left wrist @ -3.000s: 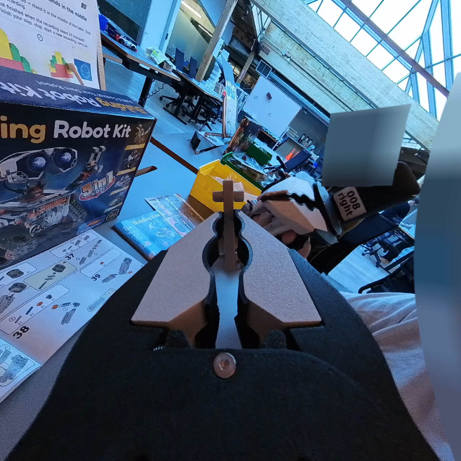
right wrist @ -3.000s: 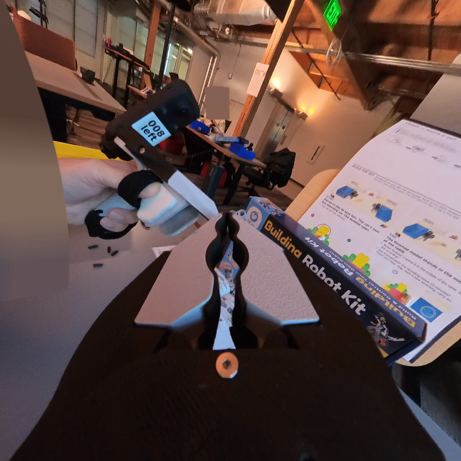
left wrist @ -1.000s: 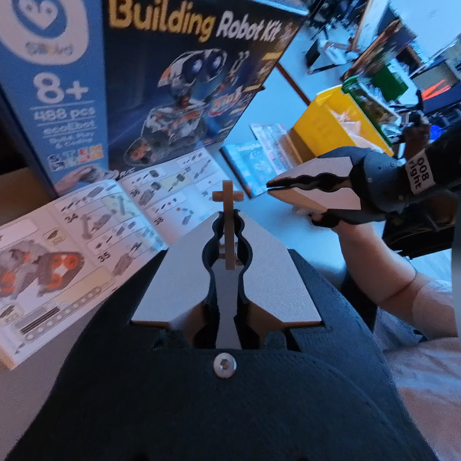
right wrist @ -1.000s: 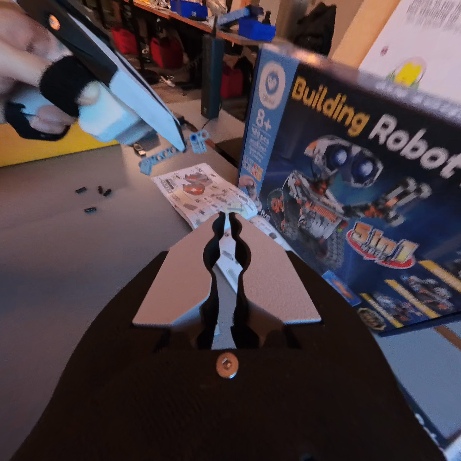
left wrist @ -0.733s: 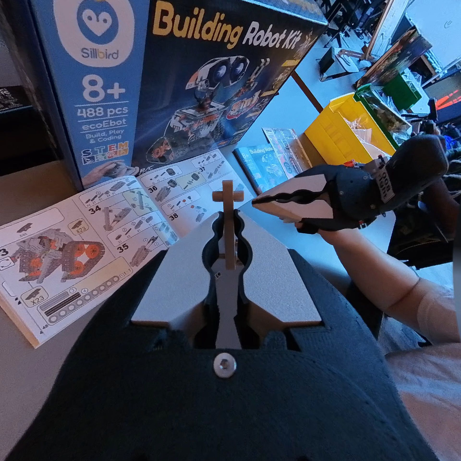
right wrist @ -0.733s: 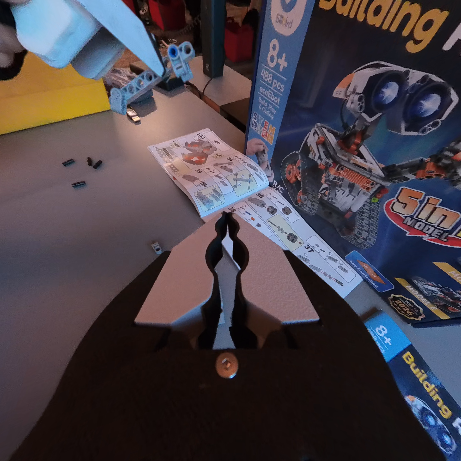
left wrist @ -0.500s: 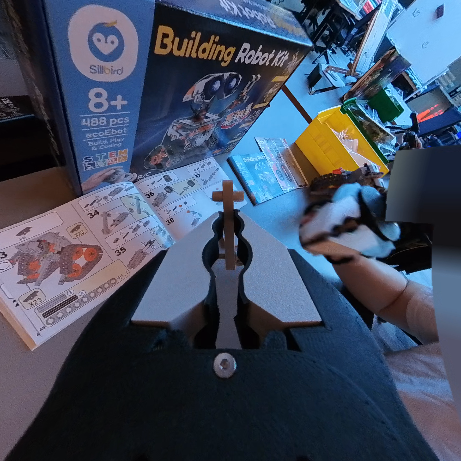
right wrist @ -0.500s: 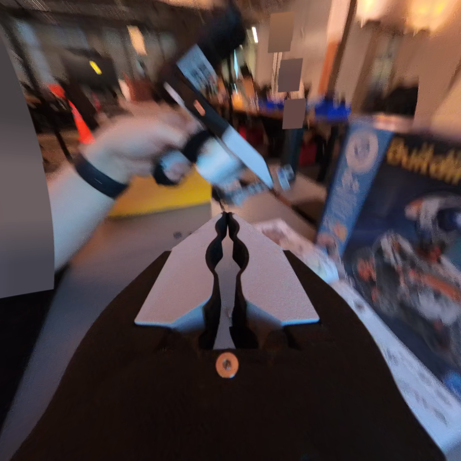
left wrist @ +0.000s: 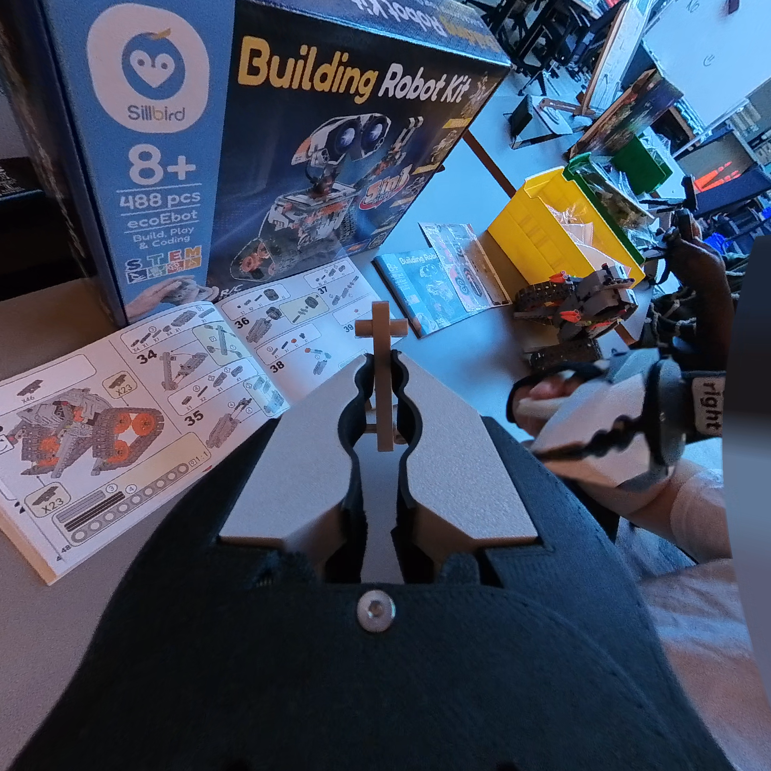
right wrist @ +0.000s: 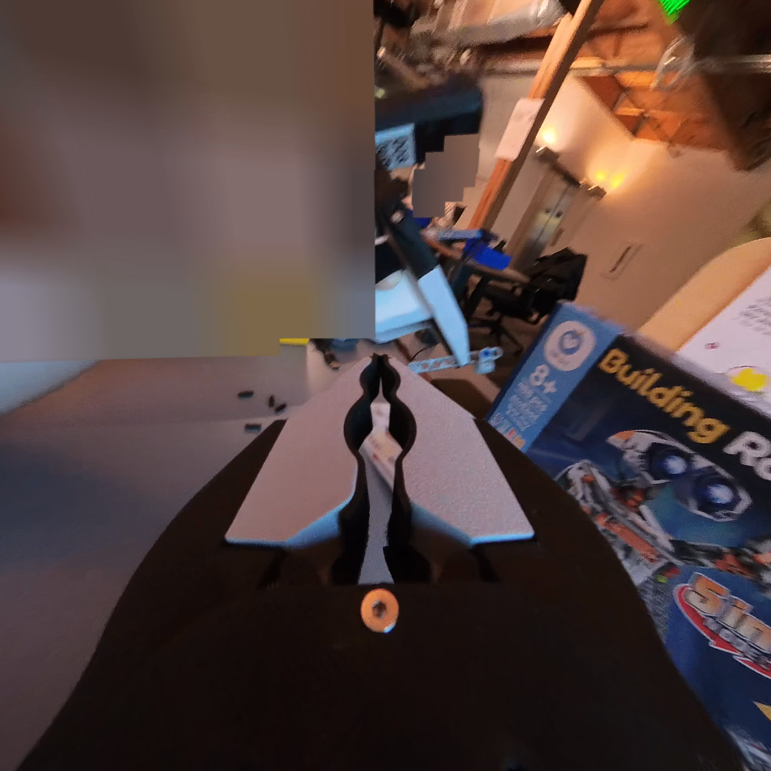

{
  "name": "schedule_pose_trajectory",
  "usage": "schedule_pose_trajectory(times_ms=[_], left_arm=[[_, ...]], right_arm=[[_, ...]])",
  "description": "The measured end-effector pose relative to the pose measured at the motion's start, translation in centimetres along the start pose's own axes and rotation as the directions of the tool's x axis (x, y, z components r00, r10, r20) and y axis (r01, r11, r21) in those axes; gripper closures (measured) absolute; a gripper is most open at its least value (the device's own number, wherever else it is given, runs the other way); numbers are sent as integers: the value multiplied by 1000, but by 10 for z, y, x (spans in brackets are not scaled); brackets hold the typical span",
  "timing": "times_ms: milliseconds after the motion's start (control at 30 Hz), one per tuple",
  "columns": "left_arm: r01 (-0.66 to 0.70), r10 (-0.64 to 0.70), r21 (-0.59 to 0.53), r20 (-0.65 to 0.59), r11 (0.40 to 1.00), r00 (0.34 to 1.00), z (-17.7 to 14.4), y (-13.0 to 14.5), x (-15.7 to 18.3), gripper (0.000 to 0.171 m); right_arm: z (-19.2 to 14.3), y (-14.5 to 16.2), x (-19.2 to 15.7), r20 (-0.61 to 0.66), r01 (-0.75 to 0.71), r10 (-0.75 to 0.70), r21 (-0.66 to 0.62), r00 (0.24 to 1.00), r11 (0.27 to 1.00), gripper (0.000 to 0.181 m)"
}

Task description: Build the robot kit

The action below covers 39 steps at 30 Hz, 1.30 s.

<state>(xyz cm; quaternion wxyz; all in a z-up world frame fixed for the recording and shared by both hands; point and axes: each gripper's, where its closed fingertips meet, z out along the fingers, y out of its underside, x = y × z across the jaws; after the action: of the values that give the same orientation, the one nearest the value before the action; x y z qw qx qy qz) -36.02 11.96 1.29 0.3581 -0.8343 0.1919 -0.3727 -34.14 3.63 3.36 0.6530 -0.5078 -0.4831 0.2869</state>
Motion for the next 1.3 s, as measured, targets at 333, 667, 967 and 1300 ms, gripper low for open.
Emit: schedule_pose_trajectory(times_ms=[333,667,967,1300], left_arm=[[-12,12,-1,-1,1000,1000,0,0,4,166],[-11,11,5,-18,1000,1000,0,-1,8,166],[-28,28,-15,-25,999,999,5,1,16,166],[-37,36,-32,-30,999,999,9,4,19,166]], right_arm=[[-18,-5,43,-146,-29,35,39,989,999,181],[-9,4,14,-10,-29,30,94,999,995,181],[9,11,-5,-31,20,-21,-18,999,1000,181],[4,17,14,-71,-34,32,-25,997,999,181]])
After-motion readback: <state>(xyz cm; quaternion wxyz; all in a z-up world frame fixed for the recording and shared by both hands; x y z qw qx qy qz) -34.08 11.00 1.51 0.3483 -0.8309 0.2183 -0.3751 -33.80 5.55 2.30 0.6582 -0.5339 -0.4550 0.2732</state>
